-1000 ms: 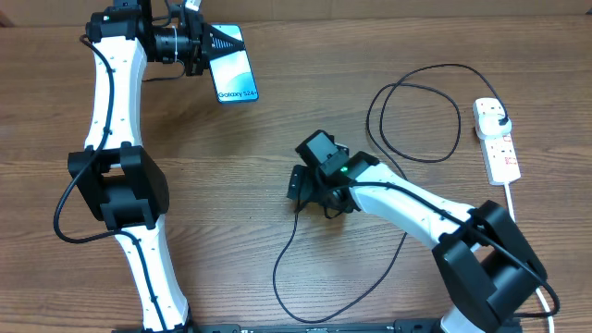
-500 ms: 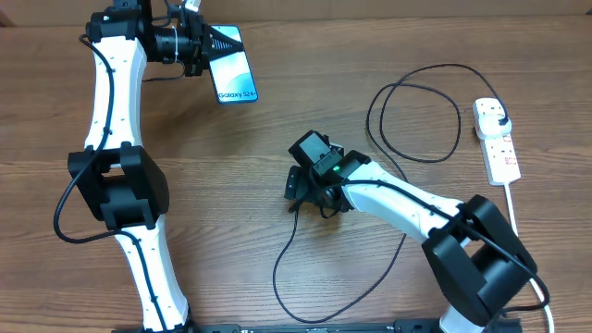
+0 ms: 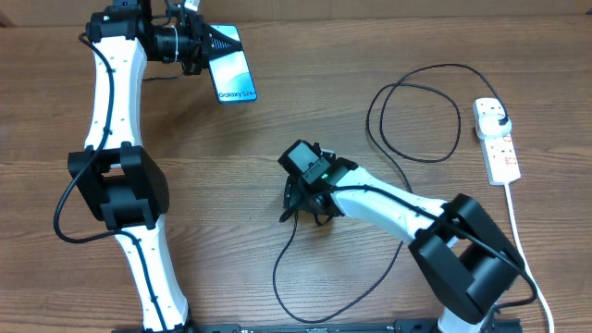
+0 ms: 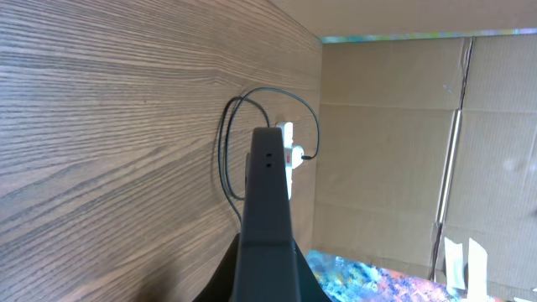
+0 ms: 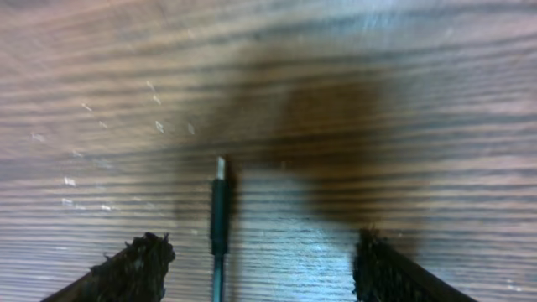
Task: Plug charger to phone and switch on socket
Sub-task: 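Lower the right gripper onto the black cable's USB-C plug and grasp it, then lift the cable plug with the right gripper toward the phone's bottom port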
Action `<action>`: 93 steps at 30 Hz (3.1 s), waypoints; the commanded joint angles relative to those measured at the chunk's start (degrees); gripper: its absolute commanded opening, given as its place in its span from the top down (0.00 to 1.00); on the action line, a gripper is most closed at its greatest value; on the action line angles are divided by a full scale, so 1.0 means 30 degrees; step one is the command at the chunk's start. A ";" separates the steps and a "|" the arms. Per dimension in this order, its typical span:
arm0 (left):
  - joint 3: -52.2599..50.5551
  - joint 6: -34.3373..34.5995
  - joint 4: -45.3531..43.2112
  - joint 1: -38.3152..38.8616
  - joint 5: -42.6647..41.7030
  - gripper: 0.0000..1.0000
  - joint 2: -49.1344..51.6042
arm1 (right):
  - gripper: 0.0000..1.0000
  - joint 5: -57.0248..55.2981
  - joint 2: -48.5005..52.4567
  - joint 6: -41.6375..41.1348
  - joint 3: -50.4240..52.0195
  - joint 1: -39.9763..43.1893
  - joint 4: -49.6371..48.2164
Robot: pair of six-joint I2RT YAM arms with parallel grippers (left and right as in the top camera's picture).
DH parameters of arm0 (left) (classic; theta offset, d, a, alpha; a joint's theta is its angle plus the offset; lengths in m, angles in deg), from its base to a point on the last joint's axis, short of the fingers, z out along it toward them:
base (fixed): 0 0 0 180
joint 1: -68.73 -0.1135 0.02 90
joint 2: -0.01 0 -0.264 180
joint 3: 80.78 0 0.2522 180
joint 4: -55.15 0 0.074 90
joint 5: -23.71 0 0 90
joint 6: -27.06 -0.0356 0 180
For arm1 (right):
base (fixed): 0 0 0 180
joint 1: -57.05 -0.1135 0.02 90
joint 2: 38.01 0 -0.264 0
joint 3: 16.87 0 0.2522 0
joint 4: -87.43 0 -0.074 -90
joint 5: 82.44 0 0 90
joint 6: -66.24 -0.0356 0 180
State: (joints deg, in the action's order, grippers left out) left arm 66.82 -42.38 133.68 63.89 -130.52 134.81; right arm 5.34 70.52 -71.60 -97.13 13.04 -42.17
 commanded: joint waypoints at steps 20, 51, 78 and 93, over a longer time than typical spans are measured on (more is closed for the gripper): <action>0.0073 -0.0430 -0.0109 0.0233 -0.0379 0.96 -0.0350 | 0.79 -0.0539 0.0911 0.0036 -0.0393 -0.0255 -0.0619; 0.0080 0.4116 -0.6914 0.0488 -0.6127 0.95 -0.0350 | 0.96 2.2629 0.0903 -0.8131 -0.1668 0.6878 -2.1835; 0.0080 1.1278 -1.3406 0.1166 -0.4874 0.96 -0.0357 | 0.96 1.9766 0.0903 -1.0557 -0.1668 0.6870 -2.7219; 0.0080 1.1322 -1.3901 0.1734 -0.4102 0.96 -0.0350 | 0.96 1.9241 0.0903 -1.0477 -0.1668 0.6878 -2.8625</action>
State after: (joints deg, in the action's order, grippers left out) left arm 66.54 -9.00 92.77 67.65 -142.34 134.81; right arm 63.70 73.61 -103.07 -101.53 33.76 -127.48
